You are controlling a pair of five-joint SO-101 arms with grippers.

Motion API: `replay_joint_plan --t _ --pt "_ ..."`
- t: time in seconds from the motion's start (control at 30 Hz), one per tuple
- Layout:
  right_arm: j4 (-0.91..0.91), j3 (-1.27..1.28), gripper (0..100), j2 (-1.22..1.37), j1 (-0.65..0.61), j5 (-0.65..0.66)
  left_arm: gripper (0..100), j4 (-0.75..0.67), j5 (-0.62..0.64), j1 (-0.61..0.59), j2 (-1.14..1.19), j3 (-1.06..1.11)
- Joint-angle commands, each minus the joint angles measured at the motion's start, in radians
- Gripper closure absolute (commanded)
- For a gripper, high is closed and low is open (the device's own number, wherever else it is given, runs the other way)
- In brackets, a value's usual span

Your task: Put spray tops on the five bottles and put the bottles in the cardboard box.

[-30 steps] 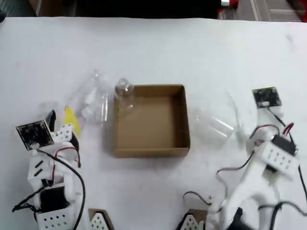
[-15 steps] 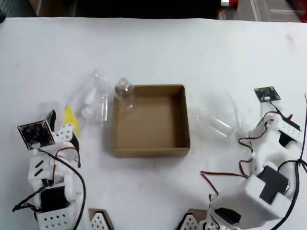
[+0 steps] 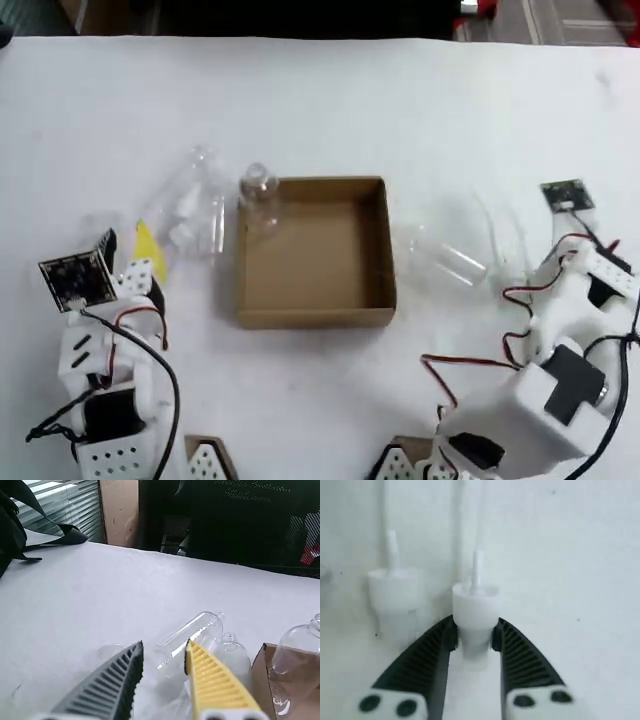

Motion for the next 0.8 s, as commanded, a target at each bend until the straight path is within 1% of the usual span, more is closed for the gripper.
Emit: replay_joint_plan --t 0.0,0.07,0.13,0.2,0.27,0.37,0.47,0.57,0.67,0.77 --pt "0.166 -0.094 98.1 -0.179 0.022 0.012 86 0.008 0.044 -0.015 -0.008 -0.054" --pt "0.294 -0.146 98.2 -0.283 0.015 0.012 86 0.087 0.080 -0.039 -0.008 -0.120" --pt "0.417 -0.209 98.2 -0.394 -0.012 0.012 86 0.176 0.083 -0.041 -0.008 -0.196" --pt "0.530 -0.272 98.2 -0.510 -0.051 0.012 85 0.247 0.081 -0.028 -0.008 -0.258" --pt "0.624 -0.327 98.2 -0.622 -0.122 0.012 81 0.279 0.081 0.013 -0.008 -0.298" --pt "0.739 -0.394 98.2 -0.786 -0.257 0.012 76 0.288 0.063 0.113 -0.005 -0.302" --pt "0.835 -0.454 98.2 -0.944 -0.426 0.005 77 0.290 0.026 0.183 -0.005 -0.344" --pt "0.949 -0.519 98.2 -1.075 -0.608 -0.003 78 0.308 0.057 0.245 -0.005 -0.439" --pt "0.958 -0.549 98.1 -1.148 -0.760 -0.117 78 0.354 0.058 0.337 -0.005 -0.562" --pt "0.941 -0.545 98.1 -1.122 -0.886 -0.232 78 0.419 0.055 0.472 -0.005 -0.678"
